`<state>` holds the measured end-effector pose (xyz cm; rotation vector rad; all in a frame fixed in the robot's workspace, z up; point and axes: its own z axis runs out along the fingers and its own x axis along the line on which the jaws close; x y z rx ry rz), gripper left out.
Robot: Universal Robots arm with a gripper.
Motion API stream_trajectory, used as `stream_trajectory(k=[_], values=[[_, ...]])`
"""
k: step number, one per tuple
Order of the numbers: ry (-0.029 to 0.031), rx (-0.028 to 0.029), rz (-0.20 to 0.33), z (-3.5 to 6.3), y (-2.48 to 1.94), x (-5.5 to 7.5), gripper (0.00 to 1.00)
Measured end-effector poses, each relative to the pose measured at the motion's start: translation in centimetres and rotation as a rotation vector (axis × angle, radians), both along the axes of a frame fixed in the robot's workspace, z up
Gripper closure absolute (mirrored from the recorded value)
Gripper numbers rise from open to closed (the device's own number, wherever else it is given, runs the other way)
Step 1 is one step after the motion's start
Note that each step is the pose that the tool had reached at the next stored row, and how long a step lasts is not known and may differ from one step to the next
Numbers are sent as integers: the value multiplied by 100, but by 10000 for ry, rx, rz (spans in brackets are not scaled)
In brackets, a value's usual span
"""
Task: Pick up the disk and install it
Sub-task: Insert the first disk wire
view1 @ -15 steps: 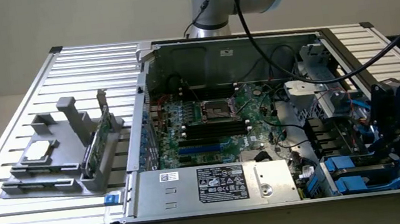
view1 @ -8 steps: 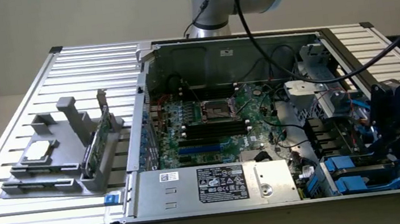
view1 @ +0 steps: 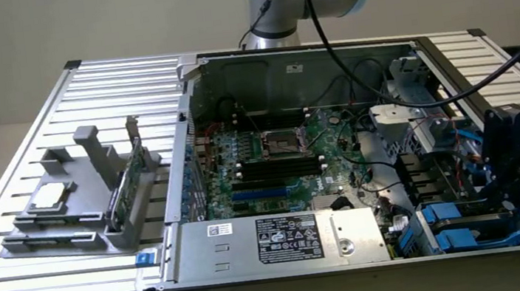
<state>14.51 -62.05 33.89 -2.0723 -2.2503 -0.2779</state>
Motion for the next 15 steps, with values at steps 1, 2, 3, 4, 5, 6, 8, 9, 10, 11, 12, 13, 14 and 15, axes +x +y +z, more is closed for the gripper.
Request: stream_trajectory(k=[1,2,3,4,5,6,8,9,10,11,12,13,14,15], values=[[0,1,-23,0,0,-3,82],[-1,1,-42,0,0,-7,82],[0,1,-56,0,0,-7,82],[0,1,-78,-1,0,-10,82],[-1,1,-98,-1,1,-12,82],[-1,-1,-129,0,4,-13,82],[-1,0,-222,0,8,-16,82],[-1,0,-265,0,11,-17,82],[-1,-1,-304,0,15,-18,82],[0,0,-341,-1,19,-20,82],[0,1,-366,-3,24,-21,82],[0,1,-390,-5,32,-22,82],[0,-1,-409,-6,40,-23,82],[0,0,-421,-7,47,-23,82]])
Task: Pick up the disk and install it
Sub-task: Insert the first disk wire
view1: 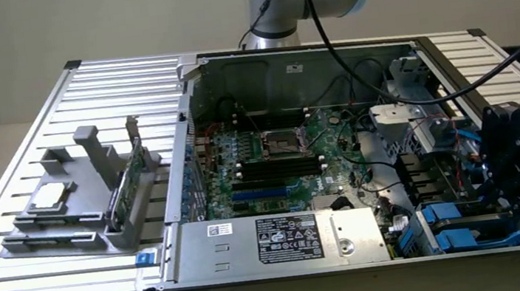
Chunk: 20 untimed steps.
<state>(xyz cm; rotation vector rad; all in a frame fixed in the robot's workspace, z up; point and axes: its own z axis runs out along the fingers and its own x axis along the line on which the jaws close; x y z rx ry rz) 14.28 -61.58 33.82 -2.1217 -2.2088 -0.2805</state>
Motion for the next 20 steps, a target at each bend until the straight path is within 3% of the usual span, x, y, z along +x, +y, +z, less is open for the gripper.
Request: stream_trajectory(k=[4,9,11,20], values=[[-2,-16,-28,-3,5,0,82],[-18,-201,-49,-4,18,0,82],[-28,-243,-54,-5,23,0,82],[-37,-307,-90,-8,46,0,82]])
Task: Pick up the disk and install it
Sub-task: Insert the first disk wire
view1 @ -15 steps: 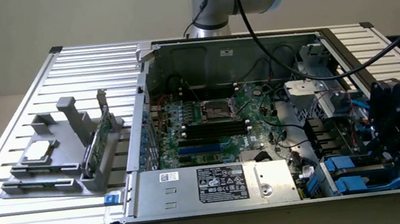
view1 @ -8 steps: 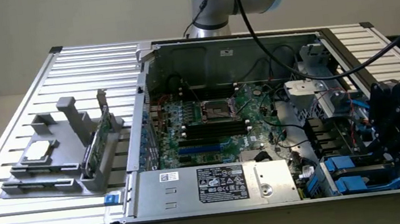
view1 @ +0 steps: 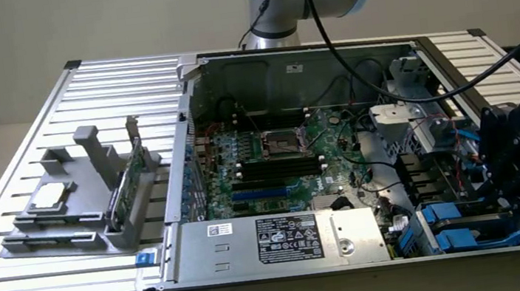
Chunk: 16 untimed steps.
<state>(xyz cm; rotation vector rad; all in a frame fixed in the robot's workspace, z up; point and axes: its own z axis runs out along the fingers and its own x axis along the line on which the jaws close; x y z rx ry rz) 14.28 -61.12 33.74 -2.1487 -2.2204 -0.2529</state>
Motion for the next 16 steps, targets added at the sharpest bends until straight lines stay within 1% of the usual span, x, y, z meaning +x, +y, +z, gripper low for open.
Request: stream_trajectory(k=[3,11,16], values=[[-12,-17,-5,-2,1,0,82],[-68,-44,-11,-25,2,-2,82],[-77,-81,-13,-46,2,-3,82]])
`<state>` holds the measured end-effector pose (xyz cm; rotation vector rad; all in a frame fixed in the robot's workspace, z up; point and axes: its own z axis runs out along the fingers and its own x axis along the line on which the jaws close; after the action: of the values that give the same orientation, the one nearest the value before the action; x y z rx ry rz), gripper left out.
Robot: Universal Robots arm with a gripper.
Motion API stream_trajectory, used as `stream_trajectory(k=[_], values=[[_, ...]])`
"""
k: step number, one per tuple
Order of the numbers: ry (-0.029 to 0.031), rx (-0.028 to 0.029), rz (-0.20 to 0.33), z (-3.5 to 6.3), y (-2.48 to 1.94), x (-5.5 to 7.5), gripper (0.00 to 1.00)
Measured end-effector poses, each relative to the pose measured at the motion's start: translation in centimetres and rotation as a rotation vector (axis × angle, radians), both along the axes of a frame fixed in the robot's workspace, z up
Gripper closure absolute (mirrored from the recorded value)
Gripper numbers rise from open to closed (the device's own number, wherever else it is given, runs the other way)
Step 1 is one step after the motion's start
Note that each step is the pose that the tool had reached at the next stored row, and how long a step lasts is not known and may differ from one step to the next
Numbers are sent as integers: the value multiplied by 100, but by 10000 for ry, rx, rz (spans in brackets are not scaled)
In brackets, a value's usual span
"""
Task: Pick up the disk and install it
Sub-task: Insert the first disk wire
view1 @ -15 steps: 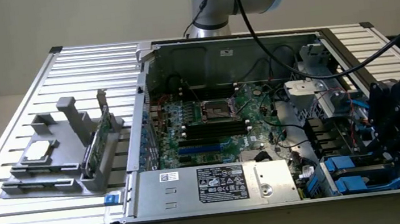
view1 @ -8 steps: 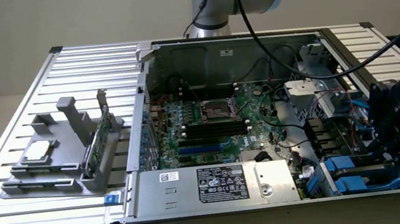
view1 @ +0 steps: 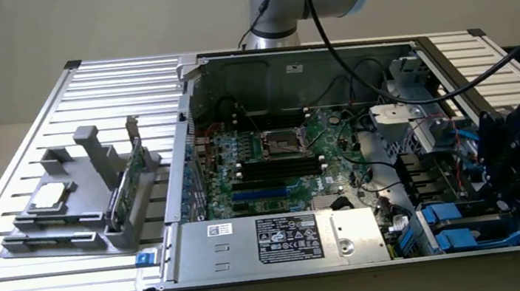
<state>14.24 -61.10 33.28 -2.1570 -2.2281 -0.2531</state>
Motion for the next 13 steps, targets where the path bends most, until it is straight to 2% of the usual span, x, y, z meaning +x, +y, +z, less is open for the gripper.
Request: stream_trajectory(k=[8,10,11,13], values=[[-5,-50,-1,-15,1,0,82],[-6,-49,-1,-18,1,0,81],[-5,-50,-1,-15,1,0,74],[-5,-51,-3,19,1,-8,74]])
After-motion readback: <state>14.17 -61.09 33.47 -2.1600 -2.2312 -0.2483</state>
